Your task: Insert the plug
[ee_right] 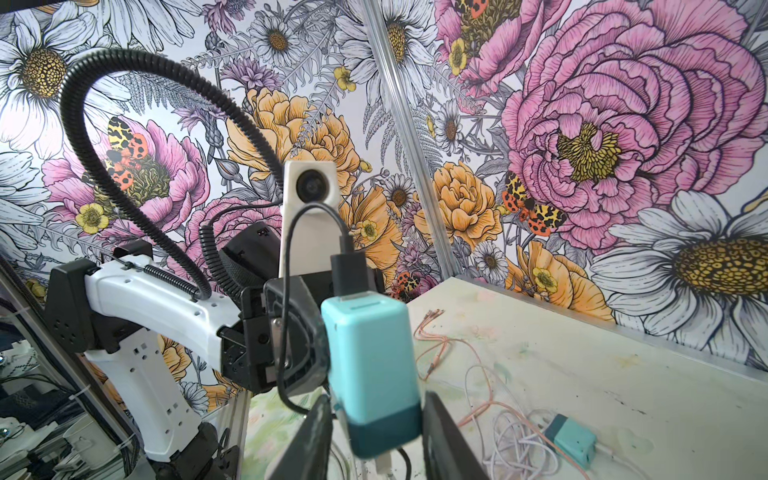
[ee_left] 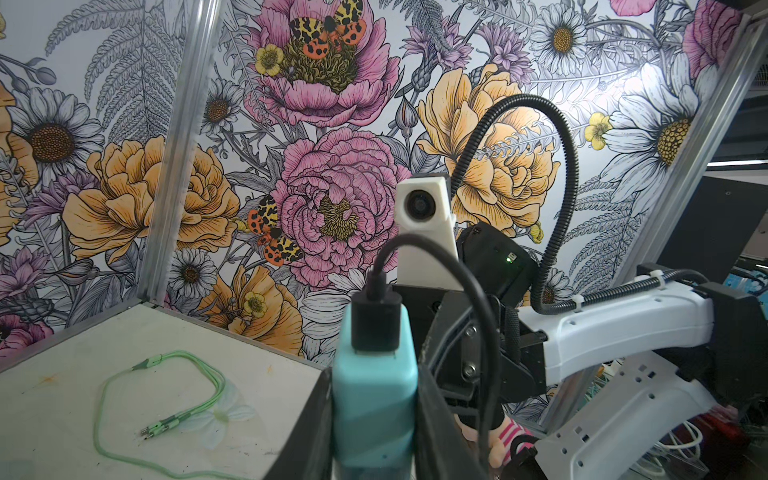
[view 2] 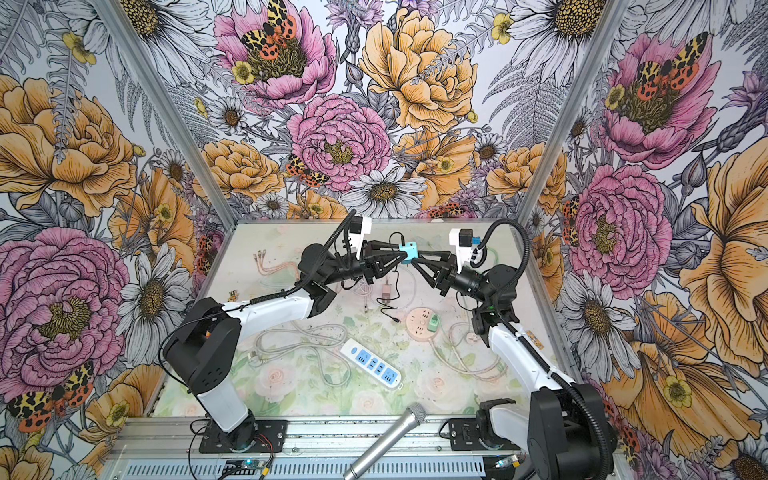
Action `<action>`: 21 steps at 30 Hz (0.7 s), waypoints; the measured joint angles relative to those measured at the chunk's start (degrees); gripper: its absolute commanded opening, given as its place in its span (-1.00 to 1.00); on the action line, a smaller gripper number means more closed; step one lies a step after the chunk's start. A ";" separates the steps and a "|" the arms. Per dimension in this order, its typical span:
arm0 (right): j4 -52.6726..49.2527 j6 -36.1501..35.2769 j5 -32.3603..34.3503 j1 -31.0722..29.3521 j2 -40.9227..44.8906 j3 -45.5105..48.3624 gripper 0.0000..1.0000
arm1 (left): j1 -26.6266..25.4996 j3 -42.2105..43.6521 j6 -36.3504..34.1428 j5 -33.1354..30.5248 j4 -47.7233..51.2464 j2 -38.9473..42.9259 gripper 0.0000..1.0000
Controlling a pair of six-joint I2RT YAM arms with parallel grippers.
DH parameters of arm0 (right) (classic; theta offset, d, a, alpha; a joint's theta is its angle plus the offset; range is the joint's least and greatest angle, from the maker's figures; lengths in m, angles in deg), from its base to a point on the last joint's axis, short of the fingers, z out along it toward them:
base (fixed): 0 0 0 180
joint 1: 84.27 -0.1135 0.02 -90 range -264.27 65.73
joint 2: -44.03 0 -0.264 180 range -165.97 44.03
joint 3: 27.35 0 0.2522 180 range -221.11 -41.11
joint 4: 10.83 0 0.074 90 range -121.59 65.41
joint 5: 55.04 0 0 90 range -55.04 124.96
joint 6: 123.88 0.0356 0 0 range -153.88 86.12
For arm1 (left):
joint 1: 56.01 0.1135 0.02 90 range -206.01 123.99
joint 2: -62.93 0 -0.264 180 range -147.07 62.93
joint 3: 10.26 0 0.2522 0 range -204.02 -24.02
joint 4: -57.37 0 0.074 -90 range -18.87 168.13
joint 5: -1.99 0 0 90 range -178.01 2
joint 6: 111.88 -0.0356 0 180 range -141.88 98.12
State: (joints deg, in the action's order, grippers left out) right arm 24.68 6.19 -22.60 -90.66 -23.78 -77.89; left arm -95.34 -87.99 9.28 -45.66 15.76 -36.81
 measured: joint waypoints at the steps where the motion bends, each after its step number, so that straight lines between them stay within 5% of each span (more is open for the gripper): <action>1: 0.98 0.59 -0.42 0.00 -0.31 0.00 -0.30 | -0.31 -0.07 0.00 0.09 0.24 0.00 -0.88; 12: 11.93 7.85 -3.76 0.85 -5.09 -0.02 -0.96 | -0.28 -0.81 1.60 0.11 -1.33 -0.94 -0.88; 21: 9.92 7.19 -3.85 1.36 -4.24 -0.04 -1.00 | -0.31 -1.77 3.13 0.61 -4.55 -2.99 -0.75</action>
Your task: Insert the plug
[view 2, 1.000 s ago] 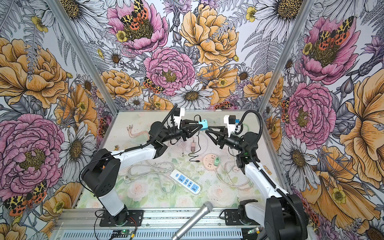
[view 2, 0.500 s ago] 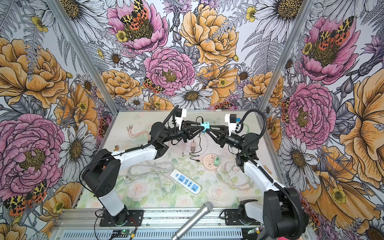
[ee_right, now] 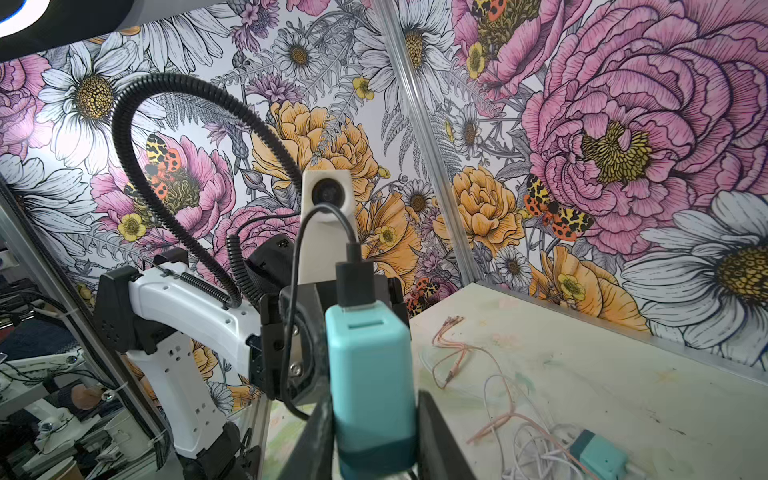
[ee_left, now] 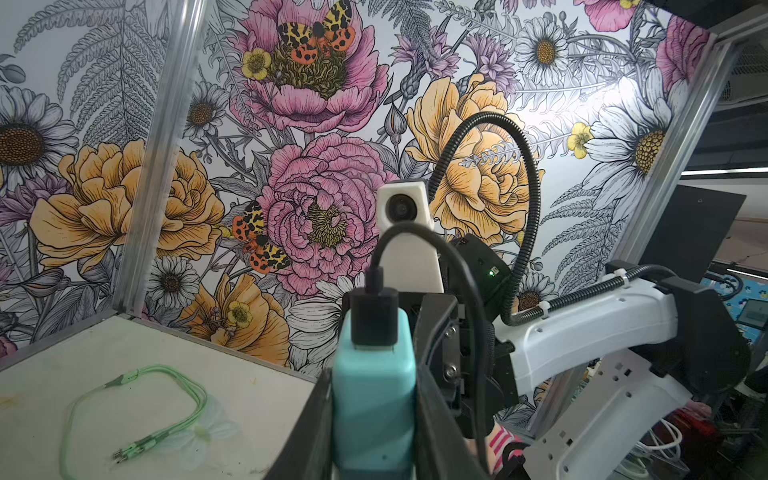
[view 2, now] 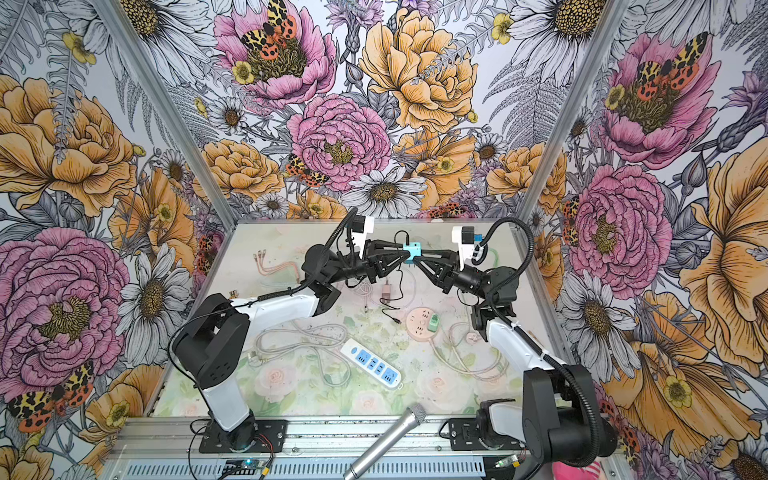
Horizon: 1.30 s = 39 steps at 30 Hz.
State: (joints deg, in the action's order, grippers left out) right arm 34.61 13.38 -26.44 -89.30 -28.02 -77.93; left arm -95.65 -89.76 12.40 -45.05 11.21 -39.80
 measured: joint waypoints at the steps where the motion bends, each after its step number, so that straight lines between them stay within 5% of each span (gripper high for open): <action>1: -1.27 -0.76 0.04 0.00 0.55 0.00 -1.00 | 0.00 -0.02 0.09 0.15 -0.04 -0.02 -0.69; 4: -5.60 -3.15 -0.20 0.00 2.45 -0.11 -1.00 | -0.20 -0.07 -0.26 0.44 -0.13 -0.02 0.04; 6: -9.53 -5.03 -1.27 -0.68 3.74 -0.11 -1.00 | -0.74 -0.35 -0.68 0.35 0.39 -0.04 0.31; 17: -33.51 -19.32 -1.22 0.57 10.67 -3.06 -1.00 | 3.76 3.98 -11.17 0.39 24.85 10.58 0.36; 29: -45.68 -30.32 -0.52 1.75 10.88 -8.81 -1.00 | 7.82 -7.50 -36.44 -17.11 76.67 15.50 0.26; 34: -49.07 -33.99 -0.35 1.75 10.86 -8.81 -1.00 | 9.70 -11.37 -43.54 -15.28 87.27 20.35 0.25; 39: -49.75 -34.71 -1.20 1.75 10.25 -9.07 -1.00 | 10.21 -15.08 -47.43 -5.51 90.14 24.72 0.30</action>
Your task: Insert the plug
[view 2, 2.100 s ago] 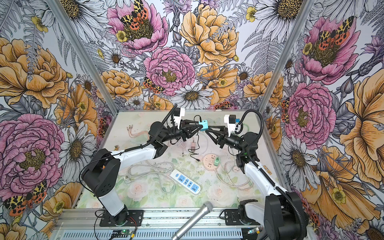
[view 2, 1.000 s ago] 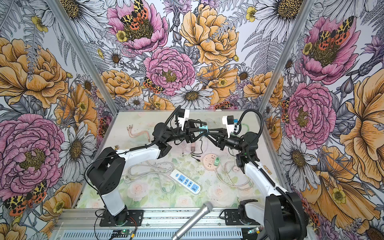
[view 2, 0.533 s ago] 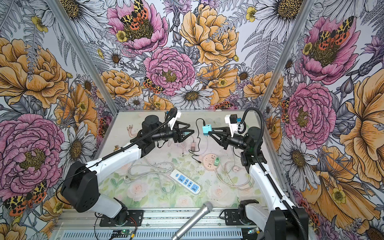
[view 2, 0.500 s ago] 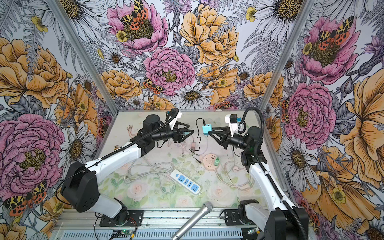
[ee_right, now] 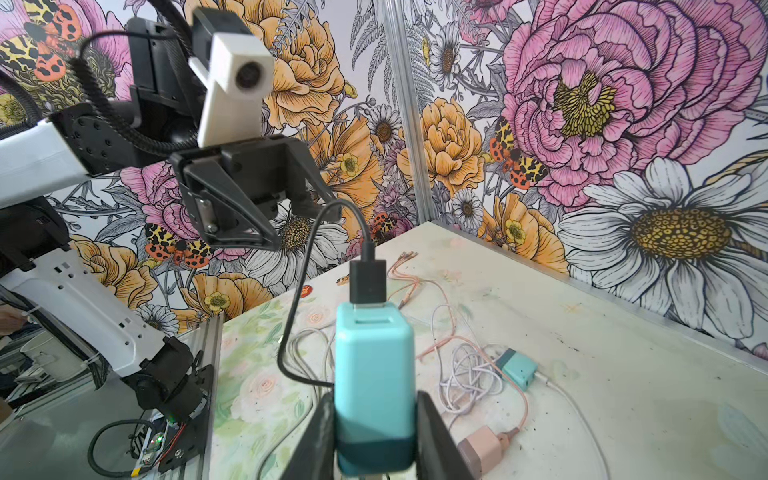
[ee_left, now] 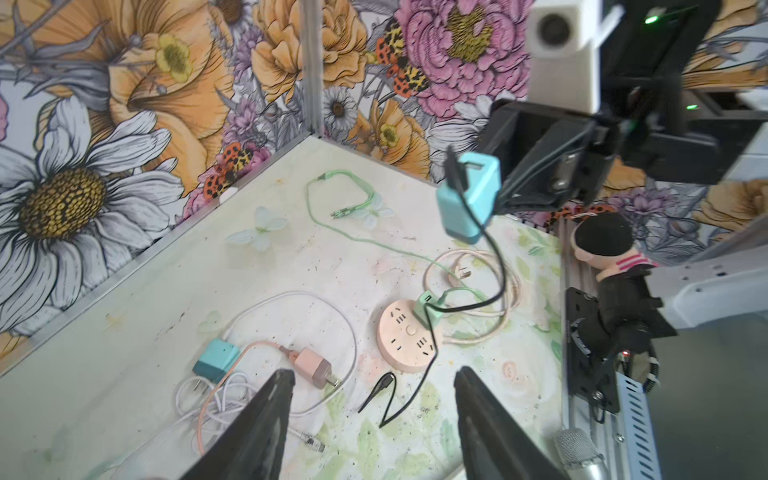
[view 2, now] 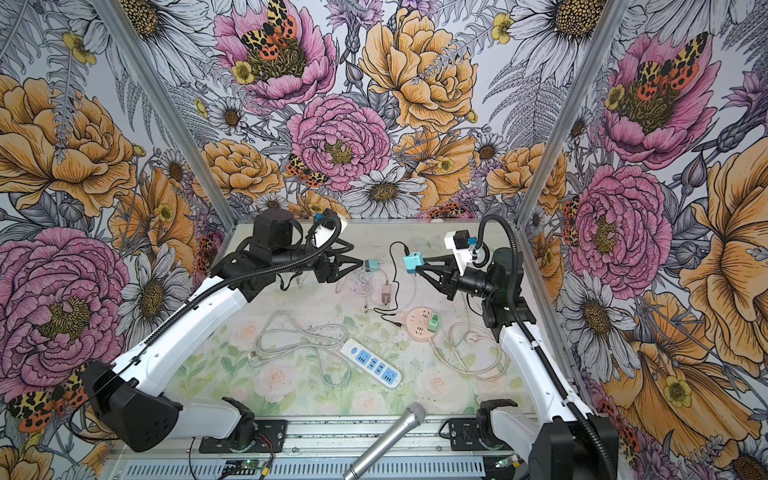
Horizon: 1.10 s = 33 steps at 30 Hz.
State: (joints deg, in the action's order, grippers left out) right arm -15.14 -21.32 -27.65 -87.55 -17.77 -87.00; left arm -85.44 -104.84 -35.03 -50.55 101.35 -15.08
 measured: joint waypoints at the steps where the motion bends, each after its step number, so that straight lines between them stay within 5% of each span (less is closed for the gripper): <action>1: 0.04 0.02 -0.28 -0.02 -0.11 0.00 -1.00 | -0.35 -0.52 -0.42 1.79 0.00 -0.02 0.30; 23: -1.57 0.46 -3.93 -5.14 -1.81 -0.85 -1.00 | -4.42 -9.68 -4.39 20.41 1.88 -14.12 0.33; 30: -1.64 0.44 -3.96 -6.19 -2.45 -1.01 -1.00 | -5.97 -11.65 -5.33 22.08 1.95 -19.50 0.18; 33: -1.97 0.44 -3.96 -6.19 -2.45 -1.01 -1.00 | -6.08 -12.22 -5.66 22.86 2.14 -20.79 -0.02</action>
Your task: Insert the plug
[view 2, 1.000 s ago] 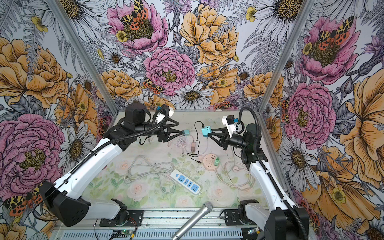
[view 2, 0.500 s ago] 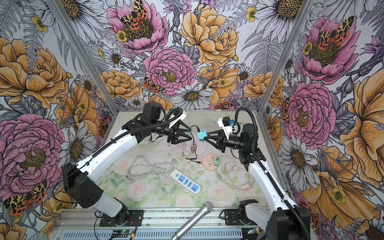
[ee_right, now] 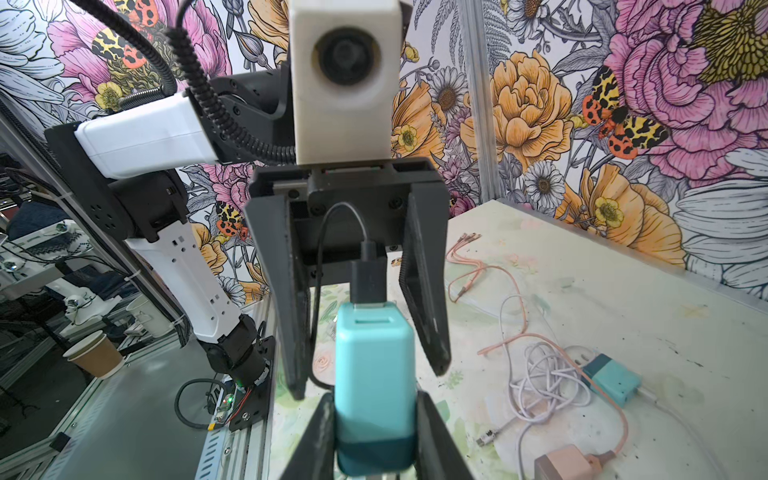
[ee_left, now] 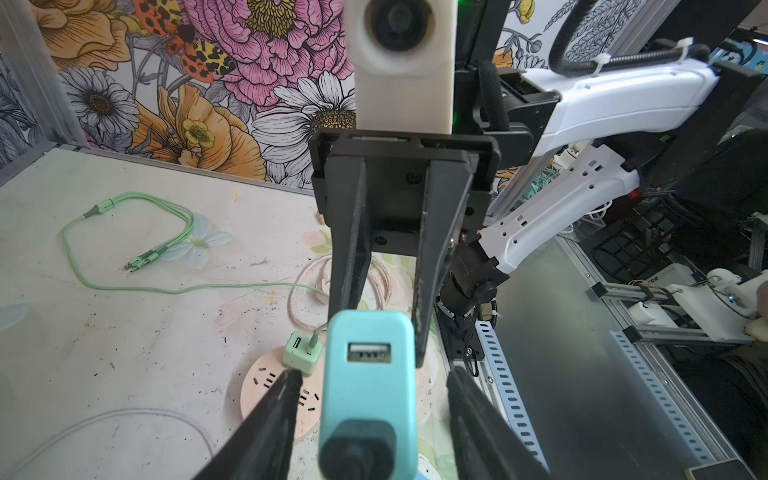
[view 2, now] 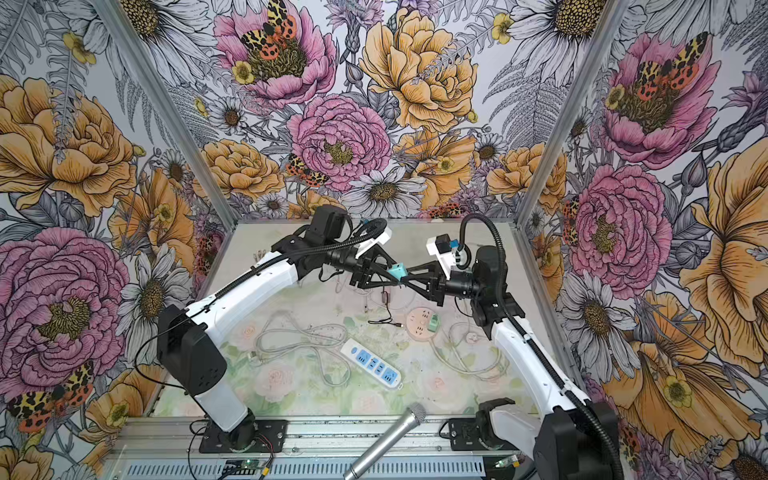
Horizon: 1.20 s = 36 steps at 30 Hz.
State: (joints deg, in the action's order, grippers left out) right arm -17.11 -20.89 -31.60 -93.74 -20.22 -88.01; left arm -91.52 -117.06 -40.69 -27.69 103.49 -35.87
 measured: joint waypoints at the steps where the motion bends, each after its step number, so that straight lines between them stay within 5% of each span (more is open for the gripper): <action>1: -0.02 0.00 0.02 0.00 0.00 0.00 -1.00 | 0.00 0.00 -0.20 0.31 0.02 -0.11 -0.09; 9: -0.04 -0.07 -0.37 -0.02 0.04 0.00 -1.00 | 0.02 -0.35 -1.18 1.51 0.02 -0.11 -0.42; 17: 0.02 -0.68 -0.74 -0.22 0.04 0.00 -1.00 | 0.17 -0.35 -0.70 2.58 0.52 -0.11 -1.00; 20: -0.02 -0.68 -0.31 -0.22 0.11 0.00 -0.34 | 0.17 -0.35 -0.70 2.51 0.52 -0.11 -1.00; 25: -1.42 1.22 5.35 1.36 2.95 0.13 0.01 | 0.17 1.40 -2.38 1.25 -0.22 0.15 -1.00; 31: -1.73 7.85 16.35 10.36 9.97 1.46 0.06 | -0.39 5.79 -5.05 -1.05 0.28 0.28 -1.00; 36: -5.07 14.45 19.30 15.89 6.01 -0.07 0.02 | -2.80 6.01 -6.99 -3.15 -0.28 -1.31 -1.00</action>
State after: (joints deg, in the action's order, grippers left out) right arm -22.18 -6.44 -12.30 -77.85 -14.21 -88.07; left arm -94.32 -111.05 -47.68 -30.84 103.21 -37.18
